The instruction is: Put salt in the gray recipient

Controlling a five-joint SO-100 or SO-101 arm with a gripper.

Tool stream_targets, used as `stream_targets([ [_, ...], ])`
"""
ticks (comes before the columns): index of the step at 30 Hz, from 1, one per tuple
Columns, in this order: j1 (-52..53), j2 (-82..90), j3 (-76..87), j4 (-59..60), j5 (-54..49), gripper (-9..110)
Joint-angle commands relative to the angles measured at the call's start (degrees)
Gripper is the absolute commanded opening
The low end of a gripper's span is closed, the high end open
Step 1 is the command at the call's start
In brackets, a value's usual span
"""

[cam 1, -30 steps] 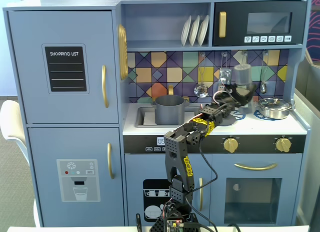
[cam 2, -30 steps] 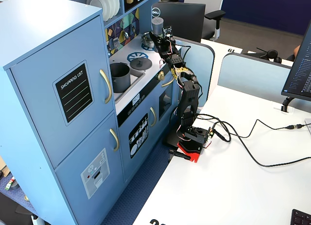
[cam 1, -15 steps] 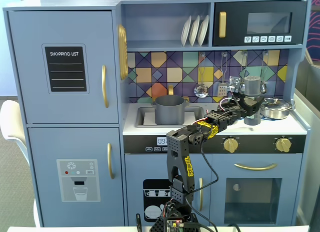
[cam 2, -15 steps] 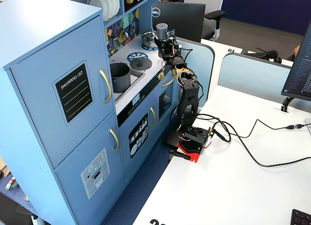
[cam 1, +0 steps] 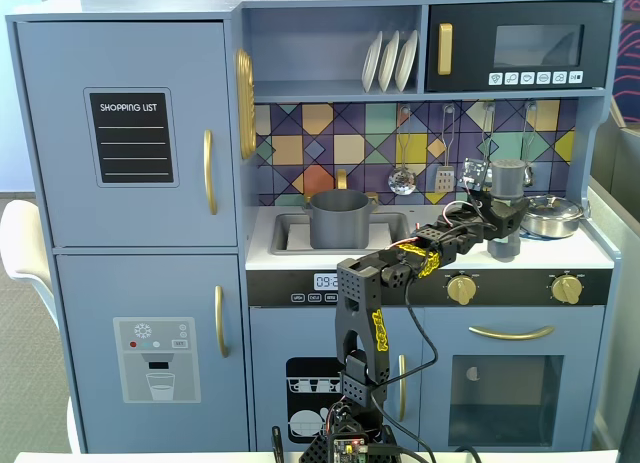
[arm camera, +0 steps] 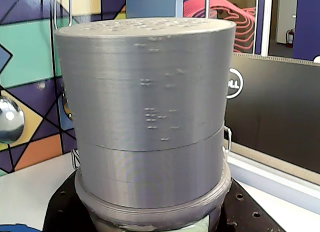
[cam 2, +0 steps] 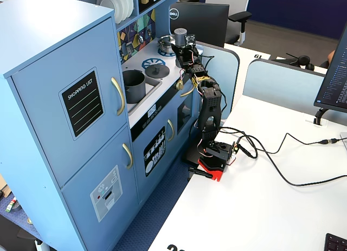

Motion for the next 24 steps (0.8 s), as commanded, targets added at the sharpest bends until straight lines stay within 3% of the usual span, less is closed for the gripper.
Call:
stream_targets([
  [1, 0.26, 0.26, -1.32, -2.11, 0.62, 0],
  [14, 0.09, -0.62, 0.09, -1.05, -3.34, 0],
  [24, 0.35, -0.44, 0.7, -1.23, -1.58, 11],
])
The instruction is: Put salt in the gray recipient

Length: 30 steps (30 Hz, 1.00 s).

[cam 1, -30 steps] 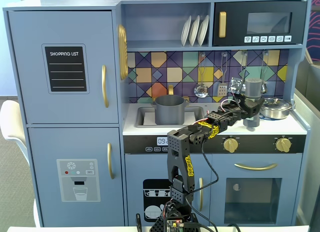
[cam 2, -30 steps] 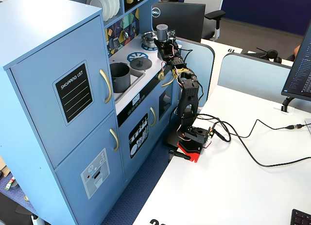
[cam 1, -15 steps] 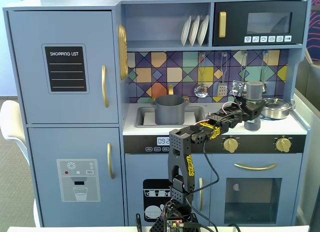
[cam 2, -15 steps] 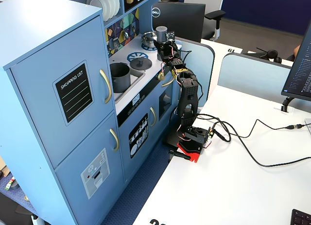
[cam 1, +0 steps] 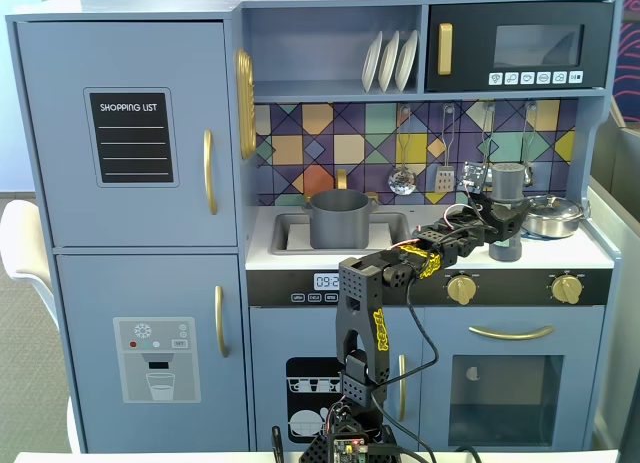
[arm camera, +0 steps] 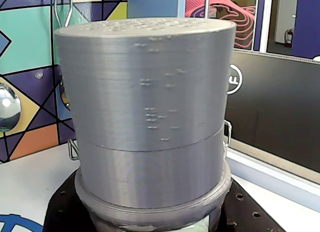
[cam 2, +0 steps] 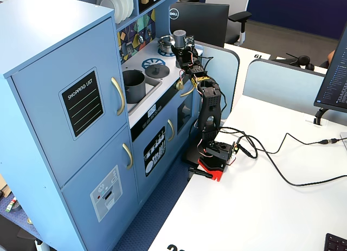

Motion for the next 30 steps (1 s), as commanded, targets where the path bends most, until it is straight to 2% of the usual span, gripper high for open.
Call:
stream_targets([
  [1, 0.53, 1.14, 0.44, -1.14, 1.32, 14],
  [11, 1.85, 2.72, 2.29, -1.49, 4.04, 39],
  [21, 3.16, 7.21, 5.1, -0.79, 1.49, 51],
  [25, 3.78, 16.08, 9.58, 7.12, 0.88, 53],
  [30, 4.39, 37.71, 22.94, 20.3, 0.97, 52],
])
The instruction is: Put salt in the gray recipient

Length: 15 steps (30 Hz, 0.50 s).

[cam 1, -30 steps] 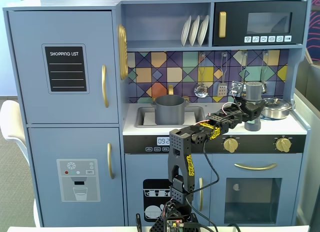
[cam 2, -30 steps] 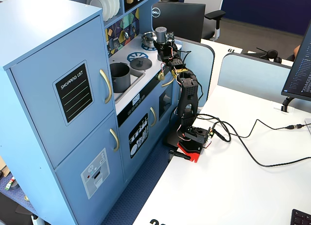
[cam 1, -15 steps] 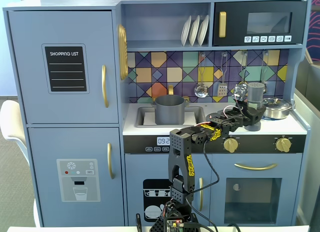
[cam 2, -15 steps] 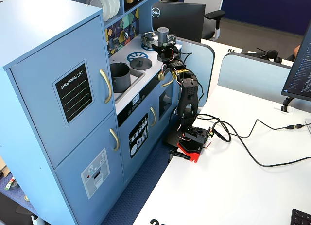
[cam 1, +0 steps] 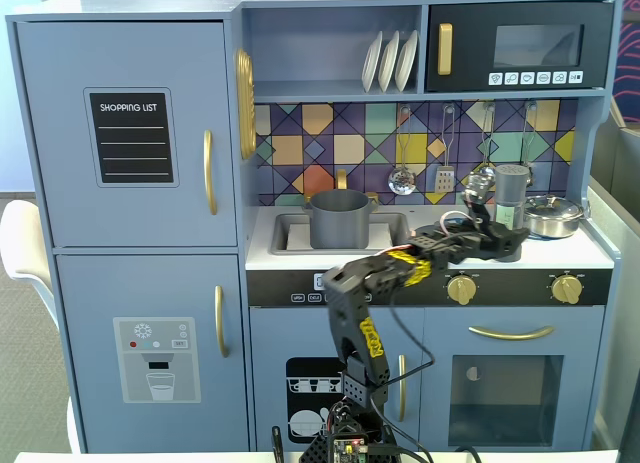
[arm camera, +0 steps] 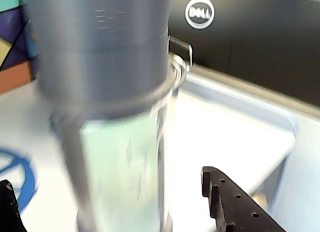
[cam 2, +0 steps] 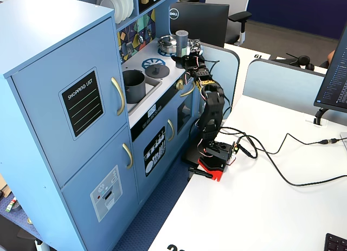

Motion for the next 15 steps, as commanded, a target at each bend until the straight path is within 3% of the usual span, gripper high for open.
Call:
stream_targets([
  [1, 0.79, 23.29, 8.53, 11.43, -0.62, 51],
  [3, -0.88, 33.66, 11.6, 25.66, -1.58, 44],
  [5, -4.92, 43.42, 14.33, 39.73, -4.13, 30],
  [7, -11.95, 50.45, 15.21, 54.32, -9.05, 12],
  [9, -20.74, 55.81, 16.0, 66.53, -9.93, 3],
  [12, -34.8, 62.49, 20.57, 76.38, -5.19, 0],
  [15, -43.15, 66.36, 29.71, 76.82, -1.76, 0],
])
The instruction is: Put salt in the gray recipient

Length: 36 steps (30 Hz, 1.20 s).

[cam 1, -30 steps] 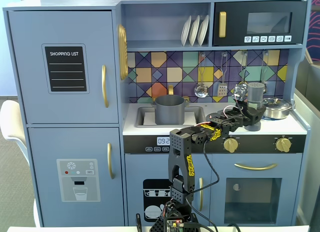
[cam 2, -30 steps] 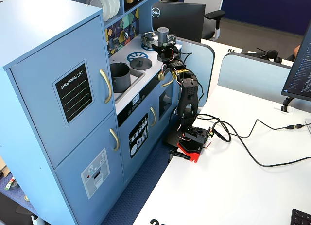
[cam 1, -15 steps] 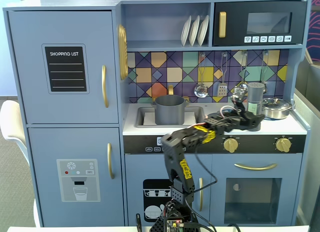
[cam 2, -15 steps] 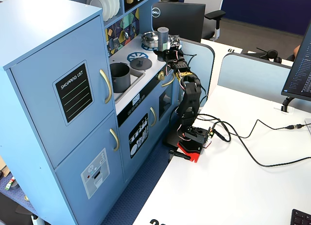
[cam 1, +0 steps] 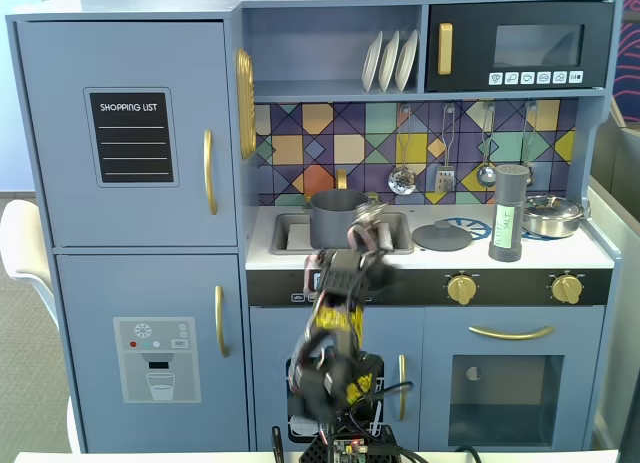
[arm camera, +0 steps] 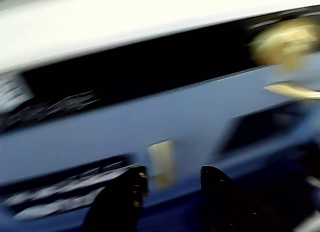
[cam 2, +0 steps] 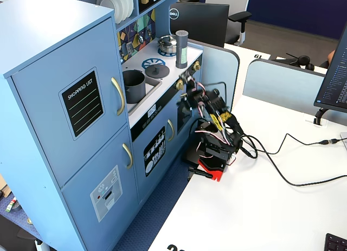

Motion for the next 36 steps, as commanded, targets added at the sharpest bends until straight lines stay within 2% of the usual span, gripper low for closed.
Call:
stream_targets([
  [1, -11.78, 5.54, 10.28, 2.02, 2.99, 0],
  [9, -12.39, 6.68, 37.62, -16.61, 3.78, 0],
  [14, -15.91, 8.61, 39.81, -8.26, 3.25, 1],
  [18, -15.29, 8.61, 39.81, -1.93, -3.08, 2],
  [20, -14.77, 8.61, 39.81, -1.67, 1.14, 3],
  [36, -15.21, 8.61, 39.9, -1.67, 0.53, 4],
])
